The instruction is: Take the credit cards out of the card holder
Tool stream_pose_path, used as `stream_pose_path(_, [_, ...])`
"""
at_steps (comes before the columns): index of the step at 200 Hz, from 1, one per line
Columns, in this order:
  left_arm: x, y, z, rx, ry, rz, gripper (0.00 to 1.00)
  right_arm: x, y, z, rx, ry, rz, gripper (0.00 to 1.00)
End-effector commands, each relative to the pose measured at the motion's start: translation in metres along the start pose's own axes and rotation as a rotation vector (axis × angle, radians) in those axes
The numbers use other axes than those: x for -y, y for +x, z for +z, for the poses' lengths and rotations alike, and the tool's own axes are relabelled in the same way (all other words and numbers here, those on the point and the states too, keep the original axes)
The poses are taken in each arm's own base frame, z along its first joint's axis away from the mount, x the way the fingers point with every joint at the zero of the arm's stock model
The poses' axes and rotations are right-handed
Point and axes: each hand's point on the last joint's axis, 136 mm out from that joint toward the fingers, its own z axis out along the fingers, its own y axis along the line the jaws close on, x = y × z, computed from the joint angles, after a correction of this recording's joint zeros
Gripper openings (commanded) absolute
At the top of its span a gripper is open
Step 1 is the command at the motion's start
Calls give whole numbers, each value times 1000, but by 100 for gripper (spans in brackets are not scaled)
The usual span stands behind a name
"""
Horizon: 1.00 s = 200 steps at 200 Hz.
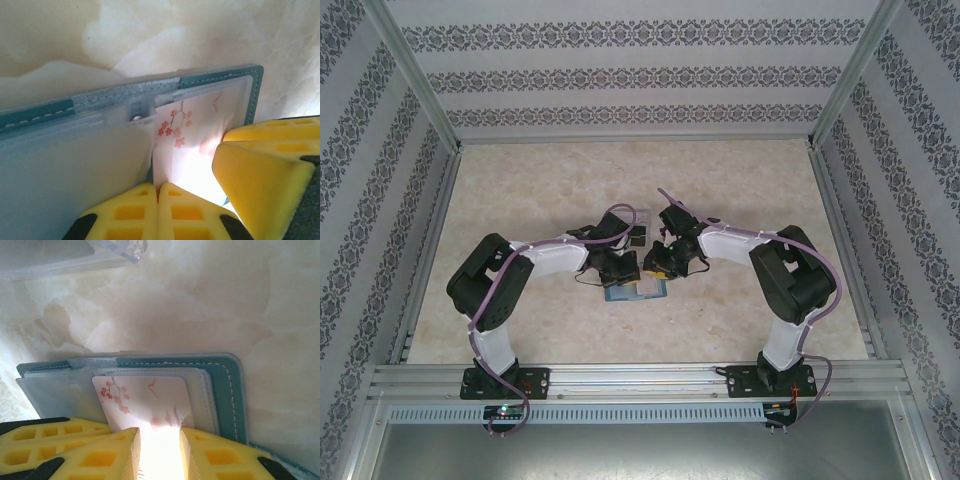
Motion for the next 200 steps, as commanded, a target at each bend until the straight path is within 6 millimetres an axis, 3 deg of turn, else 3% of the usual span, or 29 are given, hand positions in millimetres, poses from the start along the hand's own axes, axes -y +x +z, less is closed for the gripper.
stream_pose_path(1, [5,-5,-7,27,21,13,3,14,11,5,-23,52,5,31])
stream_pose_path(95, [-18,7,-27,34,-97,20,2,28,7,-4,6,144,-18,39])
stream_pose_path(200, [-13,5,-49,19,-212,95,1,24,6,-3,2,140,-29,39])
